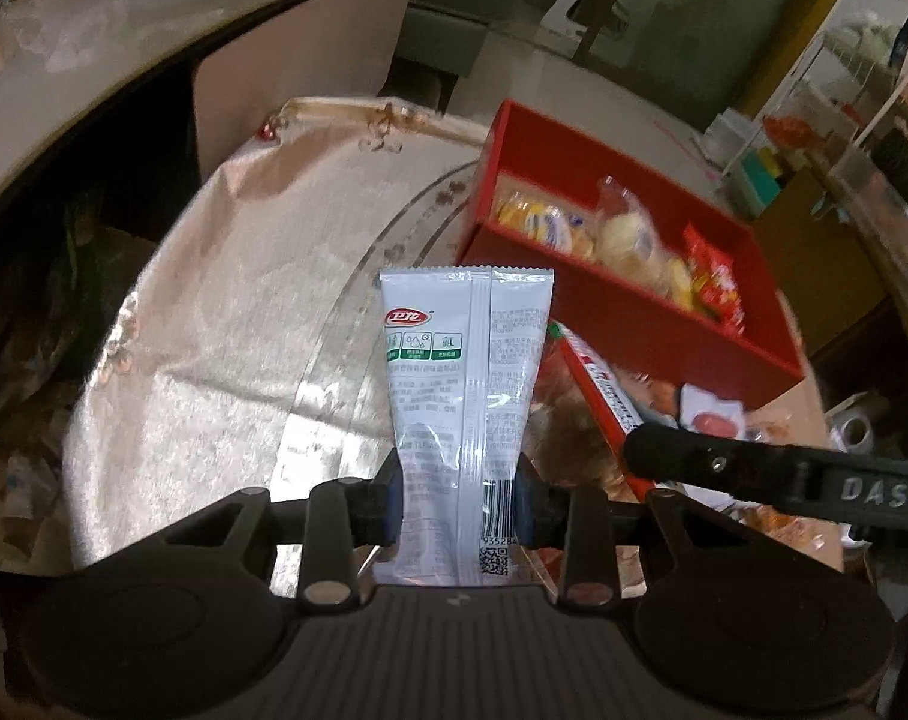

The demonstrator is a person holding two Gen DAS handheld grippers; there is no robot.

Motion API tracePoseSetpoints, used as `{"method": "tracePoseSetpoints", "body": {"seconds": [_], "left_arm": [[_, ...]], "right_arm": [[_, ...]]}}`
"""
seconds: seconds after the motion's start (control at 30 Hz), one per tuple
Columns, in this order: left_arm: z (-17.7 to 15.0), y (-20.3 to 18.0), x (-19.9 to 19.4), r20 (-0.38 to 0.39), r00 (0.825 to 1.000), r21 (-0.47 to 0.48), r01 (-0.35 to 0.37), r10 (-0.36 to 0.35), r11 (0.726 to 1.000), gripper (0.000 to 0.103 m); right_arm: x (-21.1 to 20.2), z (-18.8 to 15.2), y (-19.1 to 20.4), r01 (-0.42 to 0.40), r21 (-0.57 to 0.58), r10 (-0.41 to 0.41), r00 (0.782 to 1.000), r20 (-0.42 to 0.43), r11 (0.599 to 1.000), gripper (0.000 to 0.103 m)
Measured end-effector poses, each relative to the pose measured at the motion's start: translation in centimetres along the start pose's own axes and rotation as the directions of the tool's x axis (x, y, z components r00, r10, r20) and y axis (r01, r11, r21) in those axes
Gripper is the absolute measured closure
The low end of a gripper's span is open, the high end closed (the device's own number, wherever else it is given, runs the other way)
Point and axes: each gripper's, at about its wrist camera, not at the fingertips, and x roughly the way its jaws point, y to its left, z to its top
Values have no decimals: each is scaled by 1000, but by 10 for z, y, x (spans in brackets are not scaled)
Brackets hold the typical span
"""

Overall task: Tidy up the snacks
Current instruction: 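Lift both held packets and carry them over the red box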

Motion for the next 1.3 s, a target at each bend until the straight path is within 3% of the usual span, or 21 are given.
{"method": "tracePoseSetpoints", "body": {"seconds": [0.13,0.33,0.77,1.3], "left_arm": [[6,1,-10,36,999,-17,30,-29,999,75],[8,0,-9,39,999,-25,35,-34,999,75],[32,-28,-13,113,991,24,73,-75,997,75],[77,-83,13,157,983,113,77,-94,991,75]], "right_arm": [[-9,7,3,-95,29,95,995,26,995,48],[-14,9,-5,-148,69,145,989,43,987,48],[-37,25,-9,-150,67,140,981,131,986,48],[-59,61,-42,-127,117,94,963,253,985,48]]}}
